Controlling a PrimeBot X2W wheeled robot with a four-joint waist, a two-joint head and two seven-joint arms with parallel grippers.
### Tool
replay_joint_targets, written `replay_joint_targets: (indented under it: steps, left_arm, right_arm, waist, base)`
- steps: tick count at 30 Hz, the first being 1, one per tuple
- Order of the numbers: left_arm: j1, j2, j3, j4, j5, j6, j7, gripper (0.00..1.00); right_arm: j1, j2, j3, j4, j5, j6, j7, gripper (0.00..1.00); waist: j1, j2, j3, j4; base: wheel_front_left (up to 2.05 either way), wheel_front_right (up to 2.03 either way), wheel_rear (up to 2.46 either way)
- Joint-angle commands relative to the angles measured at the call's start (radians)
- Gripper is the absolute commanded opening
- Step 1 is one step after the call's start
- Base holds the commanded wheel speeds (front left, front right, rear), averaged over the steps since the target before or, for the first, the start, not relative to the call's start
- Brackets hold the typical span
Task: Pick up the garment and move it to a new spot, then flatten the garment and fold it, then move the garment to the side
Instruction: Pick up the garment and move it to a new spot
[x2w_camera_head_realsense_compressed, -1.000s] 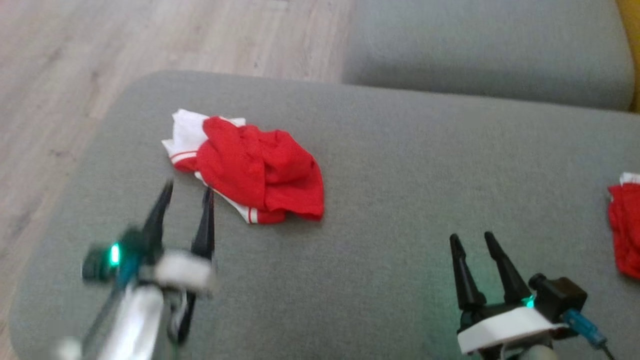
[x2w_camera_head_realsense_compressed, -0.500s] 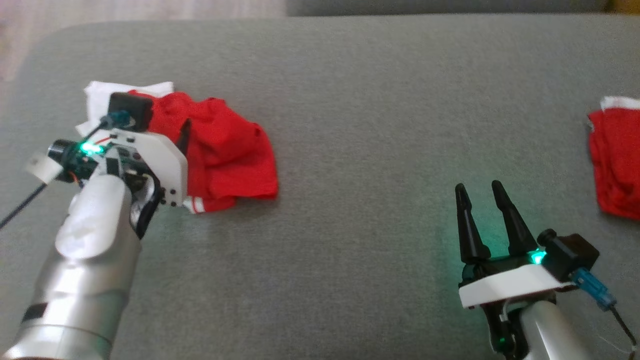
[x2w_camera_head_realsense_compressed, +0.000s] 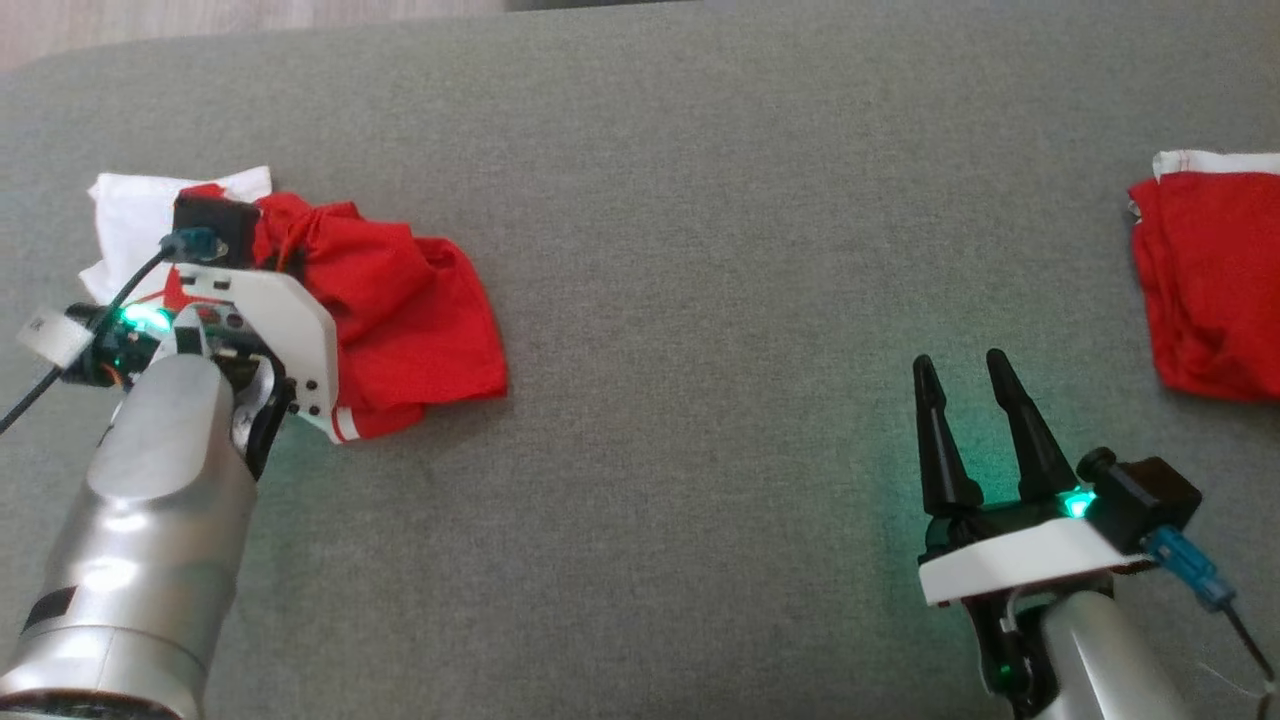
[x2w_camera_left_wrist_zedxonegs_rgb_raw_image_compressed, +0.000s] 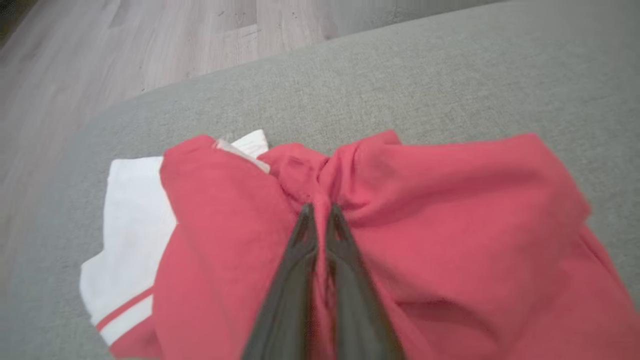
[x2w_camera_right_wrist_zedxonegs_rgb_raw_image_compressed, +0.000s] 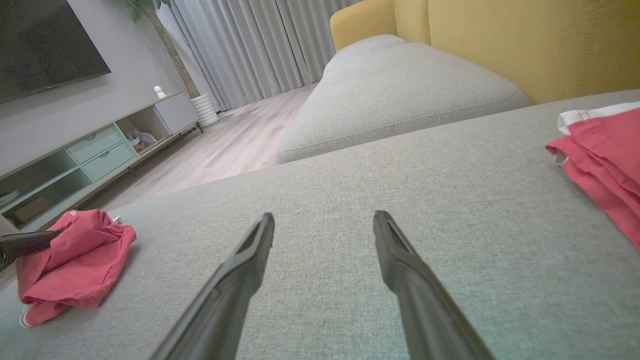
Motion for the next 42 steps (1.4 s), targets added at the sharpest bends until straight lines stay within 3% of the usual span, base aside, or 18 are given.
replay_joint_targets:
  steps: [1, 9, 19, 30, 34, 38, 39, 40, 41, 42]
  left_arm:
    - [-0.052, 0.044, 0.03, -0.021, -0.007, 0.005, -0.02, 0.0]
    - [-0.063, 0.031, 0.023, -0.063, -0.019, -0.003, -0.171, 0.0]
    - [-0.02, 0.04, -0.052, -0.286, -0.023, -0.026, -0.265, 0.0]
    - [0.052, 0.055, -0.136, -0.588, -0.047, -0.029, -0.135, 0.0]
    - [0.052, 0.044, -0.185, -0.686, -0.064, -0.03, -0.033, 0.0]
    - [0.026, 0.019, -0.227, -0.692, -0.079, -0.03, 0.02, 0.0]
    - [0.016, 0.008, -0.234, -0.682, -0.085, -0.03, 0.023, 0.04]
    - [0.002, -0.005, -0.237, -0.669, -0.091, -0.031, 0.019, 0.47]
    - [-0.013, -0.02, -0.229, -0.651, -0.098, -0.026, 0.004, 1.0]
    - [-0.032, -0.03, -0.224, -0.631, -0.098, -0.02, -0.016, 1.0]
  right_arm:
    - [-0.021, -0.004, 0.02, -0.025, 0.001, -0.001, -0.011, 1.0]
    - [0.0, -0.004, 0.026, -0.008, 0.006, -0.001, -0.011, 1.0]
    - [0.033, -0.004, 0.028, 0.008, 0.029, -0.001, -0.011, 1.0]
    - [0.031, -0.004, 0.041, -0.003, 0.044, -0.001, -0.011, 1.0]
    - [0.012, -0.004, 0.065, -0.009, 0.056, -0.001, -0.011, 1.0]
    - [-0.011, -0.004, 0.094, -0.016, 0.074, -0.001, -0.011, 1.0]
    - [-0.017, -0.004, 0.1, -0.017, 0.079, -0.001, -0.011, 1.0]
    - [-0.021, -0.004, 0.105, -0.018, 0.083, -0.001, -0.011, 1.0]
    - [-0.025, -0.004, 0.11, -0.018, 0.087, -0.001, -0.011, 1.0]
    - [-0.029, -0.004, 0.115, -0.018, 0.09, -0.001, -0.011, 1.0]
  waist:
    - [0.0, 0.0, -0.009, 0.005]
    - [0.0, 0.0, -0.082, 0.026]
    - [0.0, 0.0, -0.173, 0.023]
    - [0.0, 0.0, -0.188, -0.058]
    - [0.0, 0.0, -0.162, -0.138]
    - [0.0, 0.0, -0.13, -0.211]
    - [0.0, 0.0, -0.122, -0.228]
    - [0.0, 0.0, -0.116, -0.242]
    - [0.0, 0.0, -0.109, -0.256]
    - [0.0, 0.0, -0.103, -0.268]
  base:
    - [0.0, 0.0, 0.0]
    - [0.0, 0.0, 0.0]
    - [0.0, 0.0, 0.0]
    - [0.0, 0.0, 0.0]
    - [0.0, 0.0, 0.0]
    - [0.0, 0.0, 0.0]
    - [0.0, 0.0, 0.0]
    - [0.0, 0.0, 0.0]
    - [0.0, 0.0, 0.0]
    - [0.0, 0.0, 0.0]
